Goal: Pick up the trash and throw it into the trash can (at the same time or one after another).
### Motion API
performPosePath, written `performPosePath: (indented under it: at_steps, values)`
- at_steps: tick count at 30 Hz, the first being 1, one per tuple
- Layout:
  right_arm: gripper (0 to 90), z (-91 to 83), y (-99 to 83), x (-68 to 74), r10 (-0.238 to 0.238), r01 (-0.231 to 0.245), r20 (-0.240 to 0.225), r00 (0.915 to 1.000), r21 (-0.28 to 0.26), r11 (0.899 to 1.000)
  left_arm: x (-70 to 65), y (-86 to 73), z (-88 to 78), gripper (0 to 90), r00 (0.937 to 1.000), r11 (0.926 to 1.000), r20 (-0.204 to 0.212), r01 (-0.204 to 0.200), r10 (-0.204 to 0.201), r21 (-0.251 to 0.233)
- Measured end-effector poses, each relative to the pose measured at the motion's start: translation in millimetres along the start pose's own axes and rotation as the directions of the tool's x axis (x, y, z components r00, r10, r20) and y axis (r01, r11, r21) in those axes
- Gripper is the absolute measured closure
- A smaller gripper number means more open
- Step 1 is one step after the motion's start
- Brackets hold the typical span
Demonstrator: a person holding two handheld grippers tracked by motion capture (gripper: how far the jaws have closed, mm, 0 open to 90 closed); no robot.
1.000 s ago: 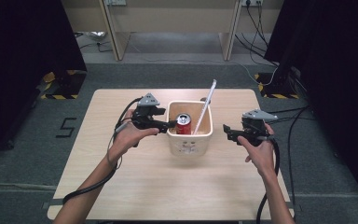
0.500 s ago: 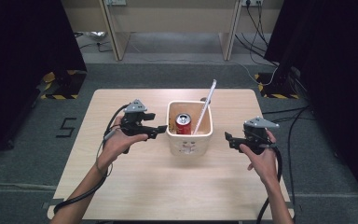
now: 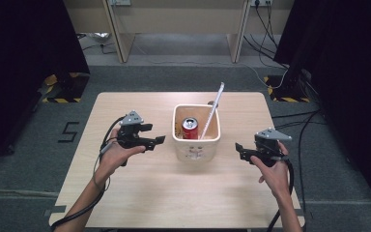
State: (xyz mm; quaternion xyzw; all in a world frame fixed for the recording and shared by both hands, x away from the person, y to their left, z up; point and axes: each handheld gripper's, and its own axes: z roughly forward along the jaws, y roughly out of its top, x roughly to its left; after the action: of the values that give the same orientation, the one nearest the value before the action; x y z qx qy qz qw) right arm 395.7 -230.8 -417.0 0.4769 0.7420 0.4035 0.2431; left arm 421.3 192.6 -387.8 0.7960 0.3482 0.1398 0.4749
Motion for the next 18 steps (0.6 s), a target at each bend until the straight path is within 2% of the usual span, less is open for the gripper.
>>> performPosePath:
  at_steps: [4,18]
  values:
    - [18.1,-1.0,-7.3,1.3,-0.008,0.008,0.002,1.0,0.003,1.0,0.2,-9.3,0.1,26.0,1.0,1.0,-0.007,0.005,-0.005,0.002]
    - [18.0,3.8,-33.5,6.2,0.012,-0.012,-0.002,0.9999,0.022,1.0,2.3,-38.9,7.0,22.7,0.9992,0.9997,-0.038,0.009,-0.008,0.025]
